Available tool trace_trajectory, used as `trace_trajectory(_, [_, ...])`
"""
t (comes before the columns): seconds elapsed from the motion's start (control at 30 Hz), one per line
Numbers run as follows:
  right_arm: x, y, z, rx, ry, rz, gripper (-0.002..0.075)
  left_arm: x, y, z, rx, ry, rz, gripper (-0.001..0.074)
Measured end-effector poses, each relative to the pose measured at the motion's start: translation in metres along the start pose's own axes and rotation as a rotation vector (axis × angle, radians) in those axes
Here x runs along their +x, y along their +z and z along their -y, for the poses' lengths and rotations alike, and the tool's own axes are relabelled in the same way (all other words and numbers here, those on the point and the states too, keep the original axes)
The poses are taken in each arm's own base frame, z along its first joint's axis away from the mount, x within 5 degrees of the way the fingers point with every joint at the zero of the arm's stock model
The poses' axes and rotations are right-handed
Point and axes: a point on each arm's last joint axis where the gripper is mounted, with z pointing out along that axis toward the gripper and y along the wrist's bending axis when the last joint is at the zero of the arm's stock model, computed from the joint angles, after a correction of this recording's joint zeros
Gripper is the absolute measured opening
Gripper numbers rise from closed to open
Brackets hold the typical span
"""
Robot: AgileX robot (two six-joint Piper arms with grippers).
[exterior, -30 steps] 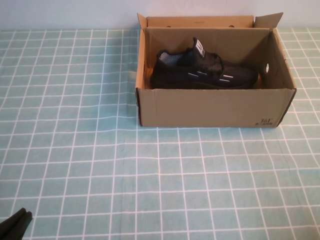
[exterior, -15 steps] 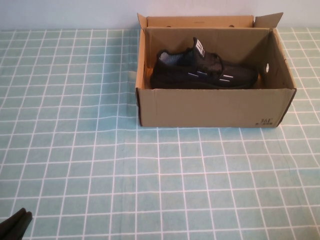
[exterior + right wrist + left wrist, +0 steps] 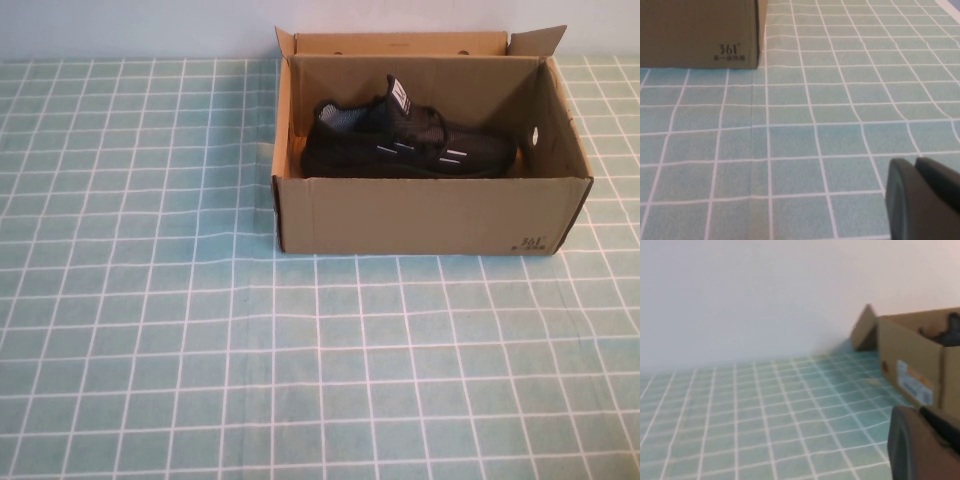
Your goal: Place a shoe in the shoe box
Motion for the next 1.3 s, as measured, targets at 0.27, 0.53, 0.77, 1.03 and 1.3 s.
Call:
trace_trajectory(0.27, [0.000, 0.000, 0.000, 0.001, -0.002, 0.002, 0.0000, 0.019, -0.002, -0.002, -0.065, -0.037, -0.213, -0.0004])
trace_trajectory(0.53, [0.000, 0.000, 0.000, 0.001, -0.002, 0.002, 0.0000, 0.026, -0.005, -0.001, -0.055, -0.030, -0.282, -0.0004])
trace_trajectory(0.77, [0.000, 0.000, 0.000, 0.001, -0.004, 0.002, 0.0000, 0.032, -0.007, -0.001, -0.048, -0.018, -0.353, -0.0003])
trace_trajectory(1.03, [0.000, 0.000, 0.000, 0.001, -0.004, 0.002, 0.0000, 0.033, -0.008, -0.001, -0.048, -0.015, -0.361, -0.0004])
trace_trajectory(1.3, [0.000, 0.000, 0.000, 0.001, -0.004, 0.002, 0.0000, 0.033, -0.008, -0.001, -0.048, -0.013, -0.363, -0.0004])
